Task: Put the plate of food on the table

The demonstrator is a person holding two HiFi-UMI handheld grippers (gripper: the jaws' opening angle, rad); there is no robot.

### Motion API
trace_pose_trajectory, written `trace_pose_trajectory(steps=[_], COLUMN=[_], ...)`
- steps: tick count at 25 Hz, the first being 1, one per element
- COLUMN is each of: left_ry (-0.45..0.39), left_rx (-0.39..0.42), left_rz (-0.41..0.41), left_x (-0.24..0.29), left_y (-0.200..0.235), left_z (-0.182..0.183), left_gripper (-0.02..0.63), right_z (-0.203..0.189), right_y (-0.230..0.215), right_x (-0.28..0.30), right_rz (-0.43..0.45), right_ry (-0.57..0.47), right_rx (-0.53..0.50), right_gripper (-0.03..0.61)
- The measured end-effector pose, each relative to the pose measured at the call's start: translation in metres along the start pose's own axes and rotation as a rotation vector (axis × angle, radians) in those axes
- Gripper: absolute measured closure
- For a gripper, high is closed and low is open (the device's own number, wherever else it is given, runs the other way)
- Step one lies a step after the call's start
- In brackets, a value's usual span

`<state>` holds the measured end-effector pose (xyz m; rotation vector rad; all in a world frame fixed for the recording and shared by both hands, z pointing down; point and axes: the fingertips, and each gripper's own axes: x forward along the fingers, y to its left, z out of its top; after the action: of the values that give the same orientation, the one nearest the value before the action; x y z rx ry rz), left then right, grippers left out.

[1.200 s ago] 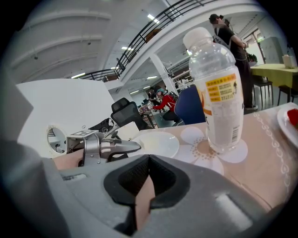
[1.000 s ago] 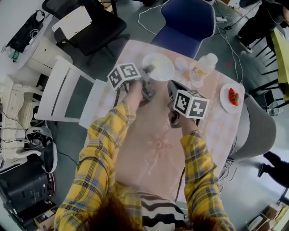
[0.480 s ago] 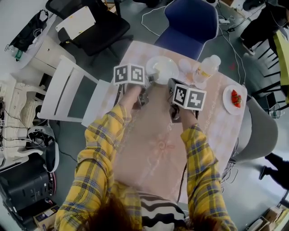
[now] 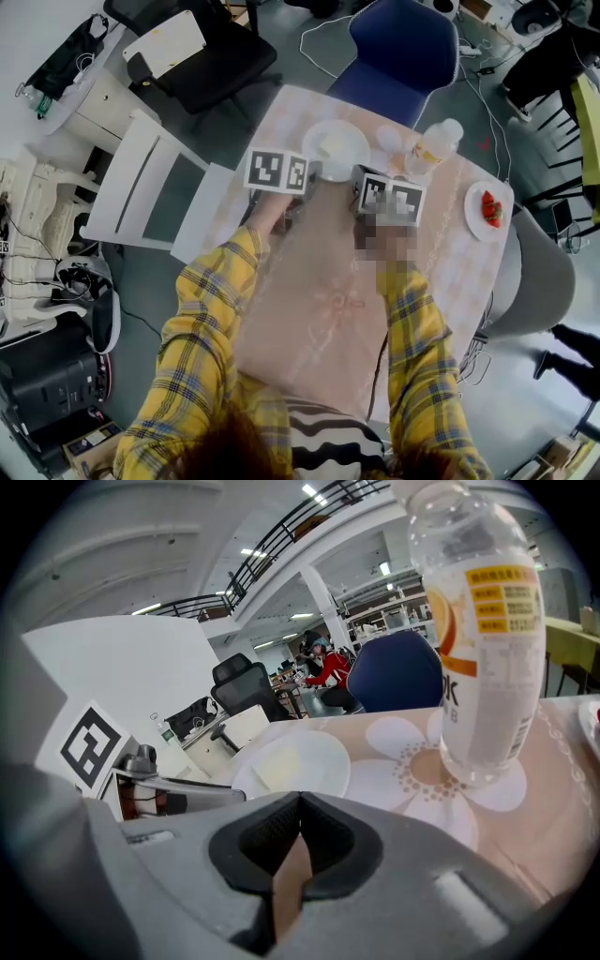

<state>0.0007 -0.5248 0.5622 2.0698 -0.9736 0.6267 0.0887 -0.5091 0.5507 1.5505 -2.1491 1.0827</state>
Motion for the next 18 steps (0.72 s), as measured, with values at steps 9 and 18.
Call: trace_pose_trajectory(steps=[9,18], left_ry=[-0.004,-0.109], left_rx=[0.425,0.284], left_rz=[0.274,0.129], left_x=[-0.014,-0.020], left_y=[0.019,-0.016], left_z=[0.006,-0.001], left_gripper=[0.434,0.611], right_z=[-0.001,-0.001], right_y=[0.006,0.018], right_x=[-0.002,-0.008], right_rz=[-0.014,0.000], right_ry=[0.007,0.004], right_rx=[-0.034,-0.075], right_gripper=[0.580,0.580])
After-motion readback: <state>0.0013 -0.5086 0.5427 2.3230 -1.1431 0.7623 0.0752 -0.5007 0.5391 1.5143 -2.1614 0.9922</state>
